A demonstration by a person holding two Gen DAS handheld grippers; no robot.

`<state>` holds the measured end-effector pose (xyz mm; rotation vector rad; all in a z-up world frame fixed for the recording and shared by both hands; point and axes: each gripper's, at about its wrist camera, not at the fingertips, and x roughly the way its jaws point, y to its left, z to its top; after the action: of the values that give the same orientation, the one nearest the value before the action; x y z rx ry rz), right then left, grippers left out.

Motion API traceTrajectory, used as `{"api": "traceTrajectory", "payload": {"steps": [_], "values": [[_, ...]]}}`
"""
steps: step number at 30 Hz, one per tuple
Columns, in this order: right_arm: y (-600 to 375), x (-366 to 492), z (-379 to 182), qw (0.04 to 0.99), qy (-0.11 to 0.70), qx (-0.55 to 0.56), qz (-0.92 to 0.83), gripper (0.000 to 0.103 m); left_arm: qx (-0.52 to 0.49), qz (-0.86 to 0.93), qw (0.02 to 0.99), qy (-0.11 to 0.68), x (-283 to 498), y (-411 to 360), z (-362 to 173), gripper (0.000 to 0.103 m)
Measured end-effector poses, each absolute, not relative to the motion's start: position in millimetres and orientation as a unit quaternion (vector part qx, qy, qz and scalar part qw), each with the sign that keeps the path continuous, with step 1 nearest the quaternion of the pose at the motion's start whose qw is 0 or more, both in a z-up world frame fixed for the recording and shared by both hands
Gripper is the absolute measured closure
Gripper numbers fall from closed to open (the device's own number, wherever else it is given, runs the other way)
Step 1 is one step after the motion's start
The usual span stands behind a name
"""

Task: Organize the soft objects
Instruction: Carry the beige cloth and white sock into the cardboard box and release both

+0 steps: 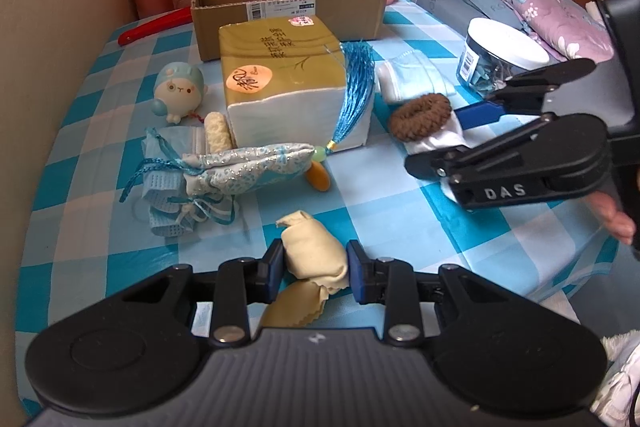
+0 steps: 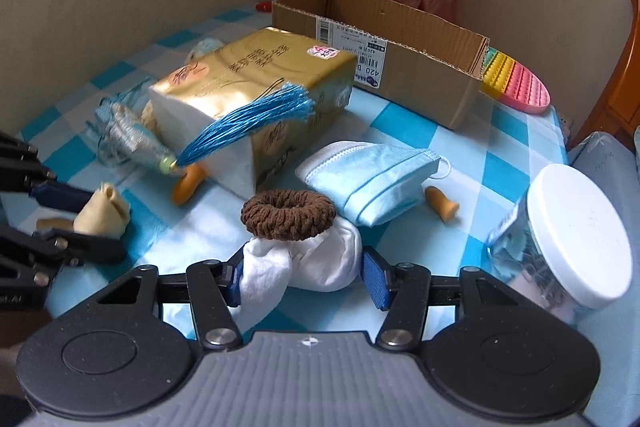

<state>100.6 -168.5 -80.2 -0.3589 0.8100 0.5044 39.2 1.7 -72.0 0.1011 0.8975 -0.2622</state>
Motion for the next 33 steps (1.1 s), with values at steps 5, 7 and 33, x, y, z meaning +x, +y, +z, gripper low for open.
{"api": "traceTrajectory", "payload": {"steps": [5,7,33], "values": [[-162,83,-77,0.881,0.354,-0.245,0.198,0.042,0.051,-0.127,0.893,0.430,37,1,-70,0.072],[-159,79,-78,0.878,0.350,-0.270,0.183,0.042,0.054,-0.127,0.893,0.428,36,0,-69,0.072],[-185,73,-30,0.890,0.358,-0.209,0.190,0.042,0.072,-0.145,0.901,0.402,33,-3,-18,0.072]]}}
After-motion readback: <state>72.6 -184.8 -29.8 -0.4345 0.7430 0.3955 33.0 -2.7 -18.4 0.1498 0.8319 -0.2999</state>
